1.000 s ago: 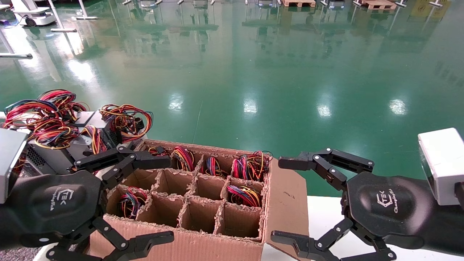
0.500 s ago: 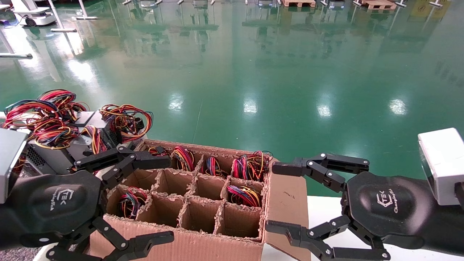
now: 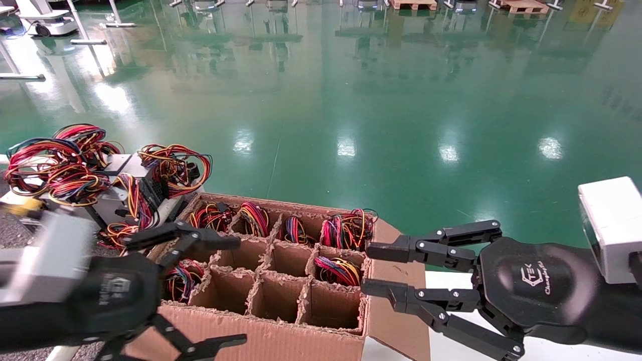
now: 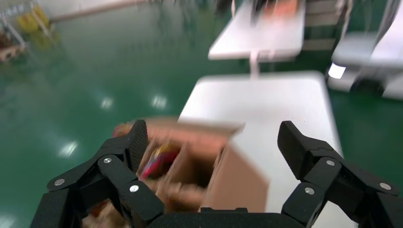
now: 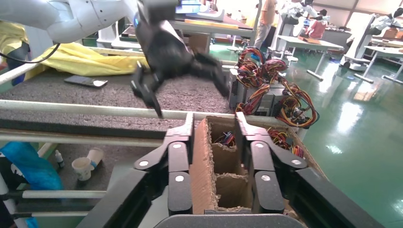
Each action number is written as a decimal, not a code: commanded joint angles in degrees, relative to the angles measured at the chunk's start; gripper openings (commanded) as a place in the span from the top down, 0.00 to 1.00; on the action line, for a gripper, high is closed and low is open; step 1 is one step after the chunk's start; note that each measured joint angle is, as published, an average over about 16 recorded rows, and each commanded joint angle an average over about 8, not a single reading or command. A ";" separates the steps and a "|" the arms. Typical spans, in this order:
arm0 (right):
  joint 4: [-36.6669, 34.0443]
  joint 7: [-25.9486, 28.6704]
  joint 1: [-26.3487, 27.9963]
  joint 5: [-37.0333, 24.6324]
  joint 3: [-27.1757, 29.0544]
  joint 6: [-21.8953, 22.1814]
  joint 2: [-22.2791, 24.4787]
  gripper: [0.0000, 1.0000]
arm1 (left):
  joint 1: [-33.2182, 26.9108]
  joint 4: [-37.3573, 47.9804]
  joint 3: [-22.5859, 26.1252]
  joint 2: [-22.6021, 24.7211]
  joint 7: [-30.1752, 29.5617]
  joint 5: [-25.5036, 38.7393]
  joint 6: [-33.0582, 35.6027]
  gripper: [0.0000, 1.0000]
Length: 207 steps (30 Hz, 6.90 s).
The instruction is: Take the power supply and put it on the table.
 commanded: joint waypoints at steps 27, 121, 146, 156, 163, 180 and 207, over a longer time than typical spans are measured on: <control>0.00 0.00 0.00 0.01 -0.01 0.00 0.00 0.00 | -13.16 26.38 11.36 25.65 22.90 25.24 -8.95 0.89; 0.00 -0.02 0.01 0.02 -0.04 0.01 0.01 0.00 | -27.11 6.38 2.02 10.62 -8.25 20.17 -15.09 1.00; 0.00 -0.02 0.01 0.03 -0.04 0.01 0.02 0.00 | -46.72 27.22 1.13 6.64 3.54 29.41 -16.18 1.00; 0.00 -0.02 0.01 0.03 -0.05 0.02 0.02 0.00 | -51.71 38.32 1.59 3.15 11.92 33.98 -18.35 1.00; 0.00 -0.02 0.01 0.03 -0.05 0.02 0.02 0.00 | -55.31 46.39 2.27 1.23 17.51 37.30 -21.21 1.00; 0.00 -0.03 0.02 0.04 -0.05 0.02 0.02 0.00 | -62.62 62.72 2.95 -1.46 27.34 41.34 -29.65 1.00; 0.00 -0.03 0.02 0.04 -0.06 0.02 0.02 0.00 | -58.73 74.35 4.01 -0.39 32.42 43.30 -39.98 1.00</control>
